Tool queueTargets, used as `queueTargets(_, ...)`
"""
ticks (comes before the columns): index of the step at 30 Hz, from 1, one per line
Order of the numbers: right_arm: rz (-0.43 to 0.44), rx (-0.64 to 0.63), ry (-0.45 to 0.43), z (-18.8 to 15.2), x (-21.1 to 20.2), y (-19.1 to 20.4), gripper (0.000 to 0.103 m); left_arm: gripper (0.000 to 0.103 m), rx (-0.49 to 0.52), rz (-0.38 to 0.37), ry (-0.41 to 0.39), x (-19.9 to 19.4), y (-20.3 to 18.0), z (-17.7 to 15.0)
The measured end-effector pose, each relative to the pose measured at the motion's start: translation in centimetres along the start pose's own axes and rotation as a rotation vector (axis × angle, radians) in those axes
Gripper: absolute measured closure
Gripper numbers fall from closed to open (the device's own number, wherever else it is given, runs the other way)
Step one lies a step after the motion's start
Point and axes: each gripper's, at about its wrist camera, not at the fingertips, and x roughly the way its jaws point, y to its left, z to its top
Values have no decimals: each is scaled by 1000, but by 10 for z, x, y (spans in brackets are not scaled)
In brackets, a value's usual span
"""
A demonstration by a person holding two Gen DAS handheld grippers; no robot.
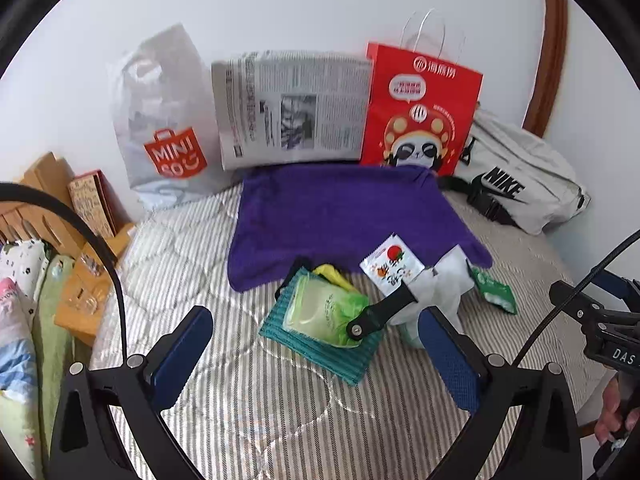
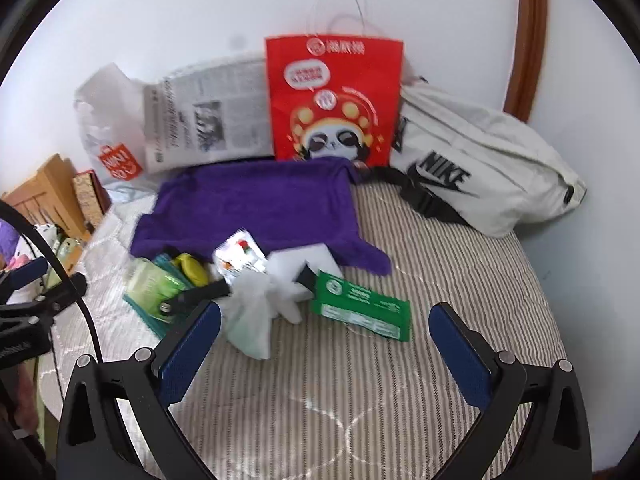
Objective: Organize soft objects
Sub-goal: 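Lower the right gripper onto the green sachet and close on it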
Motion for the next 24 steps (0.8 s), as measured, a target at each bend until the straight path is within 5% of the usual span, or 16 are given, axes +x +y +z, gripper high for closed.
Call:
queueTargets(20, -115, -170, 142, -34, 127, -20, 2, 0, 20, 13, 106, 59, 3, -10)
queueTargets(24, -104, -169, 153, -35, 142, -24, 12, 0, 19, 18, 131, 70, 3, -10)
